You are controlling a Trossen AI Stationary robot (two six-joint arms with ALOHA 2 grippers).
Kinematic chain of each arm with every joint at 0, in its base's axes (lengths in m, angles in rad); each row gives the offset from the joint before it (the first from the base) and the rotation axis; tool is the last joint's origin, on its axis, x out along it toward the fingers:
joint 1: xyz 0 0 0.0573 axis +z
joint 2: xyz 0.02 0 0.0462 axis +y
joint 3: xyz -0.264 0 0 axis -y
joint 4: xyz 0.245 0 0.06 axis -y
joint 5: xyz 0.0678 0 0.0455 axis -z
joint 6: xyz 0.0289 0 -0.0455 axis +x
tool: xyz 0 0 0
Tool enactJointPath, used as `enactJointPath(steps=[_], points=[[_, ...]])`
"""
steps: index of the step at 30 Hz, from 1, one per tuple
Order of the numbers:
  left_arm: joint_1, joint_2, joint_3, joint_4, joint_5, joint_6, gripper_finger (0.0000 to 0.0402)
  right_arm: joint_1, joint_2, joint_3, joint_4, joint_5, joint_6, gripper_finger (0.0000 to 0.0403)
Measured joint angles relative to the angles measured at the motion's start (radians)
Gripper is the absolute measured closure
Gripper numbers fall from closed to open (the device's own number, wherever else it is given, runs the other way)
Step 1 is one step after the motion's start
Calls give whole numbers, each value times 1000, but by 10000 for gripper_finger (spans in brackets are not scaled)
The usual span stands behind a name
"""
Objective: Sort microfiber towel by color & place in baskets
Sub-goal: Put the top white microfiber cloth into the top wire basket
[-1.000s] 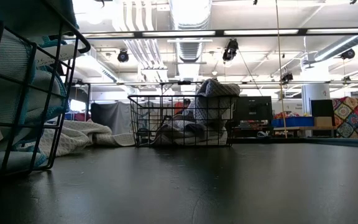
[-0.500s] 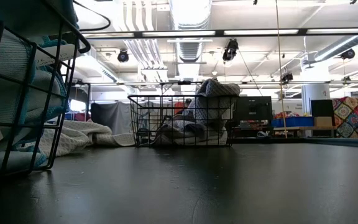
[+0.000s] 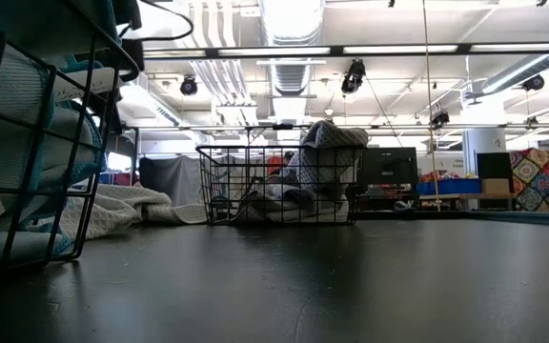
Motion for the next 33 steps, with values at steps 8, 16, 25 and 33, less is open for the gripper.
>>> enactJointPath(steps=[8, 16, 25, 33], points=[[0, 77, 30, -1, 172, 198, 334, 0, 4, 0, -20, -52, 8, 257], [1, 146, 28, -3, -218, 152, 334, 0, 15, 0, -67, -55, 42, 257], [1, 225, 21, -12, -267, 34, 334, 0, 16, 0, -86, -55, 61, 257], [1, 301, 16, -4, -284, 25, 326, 0, 16, 0, -86, -54, 61, 257]])
